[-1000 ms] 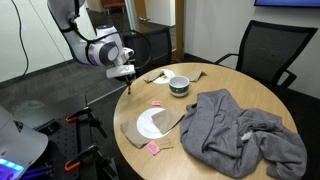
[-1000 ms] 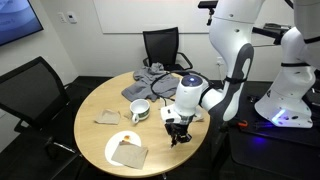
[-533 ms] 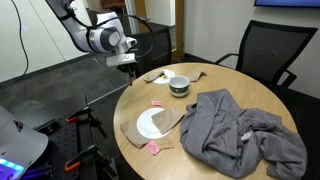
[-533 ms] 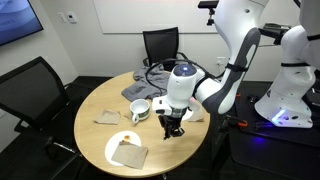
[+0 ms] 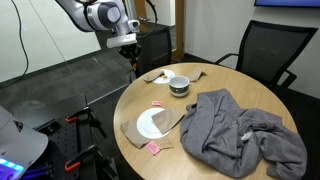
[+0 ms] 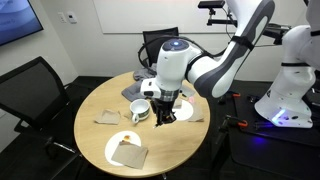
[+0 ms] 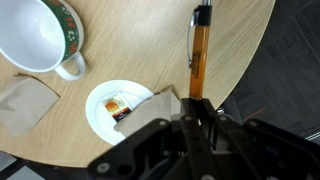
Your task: Pick up the pen and put it in the cup
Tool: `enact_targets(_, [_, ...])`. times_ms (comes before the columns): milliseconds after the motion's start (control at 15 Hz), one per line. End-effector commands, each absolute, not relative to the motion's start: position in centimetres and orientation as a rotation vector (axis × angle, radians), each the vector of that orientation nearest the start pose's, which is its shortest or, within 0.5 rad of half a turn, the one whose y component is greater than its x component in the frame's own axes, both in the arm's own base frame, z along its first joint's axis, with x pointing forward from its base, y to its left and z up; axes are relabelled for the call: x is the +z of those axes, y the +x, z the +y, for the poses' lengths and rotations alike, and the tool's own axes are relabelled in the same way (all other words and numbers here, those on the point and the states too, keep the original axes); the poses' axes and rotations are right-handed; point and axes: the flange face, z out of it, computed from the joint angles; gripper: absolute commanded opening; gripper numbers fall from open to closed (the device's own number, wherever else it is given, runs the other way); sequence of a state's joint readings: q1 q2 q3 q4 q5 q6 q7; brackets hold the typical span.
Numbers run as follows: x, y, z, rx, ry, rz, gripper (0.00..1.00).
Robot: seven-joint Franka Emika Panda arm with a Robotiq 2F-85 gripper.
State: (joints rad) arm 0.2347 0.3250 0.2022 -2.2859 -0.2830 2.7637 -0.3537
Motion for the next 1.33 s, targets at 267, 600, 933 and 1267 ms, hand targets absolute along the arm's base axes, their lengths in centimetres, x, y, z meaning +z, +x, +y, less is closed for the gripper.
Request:
enact_targets(267, [28.2, 54.0, 22.1, -0.304, -2.835, -1.455, 0.03])
enact_targets(600, [28.0, 54.6, 21.5, -0.336, -2.837, -1.443, 0.13])
enact_targets(933, [27.8, 54.5, 21.4, -0.354, -2.909, -1.432, 0.03])
enact_targets(1267, [27.4, 55.1, 20.4, -0.441, -3.202, -1.331, 0.03])
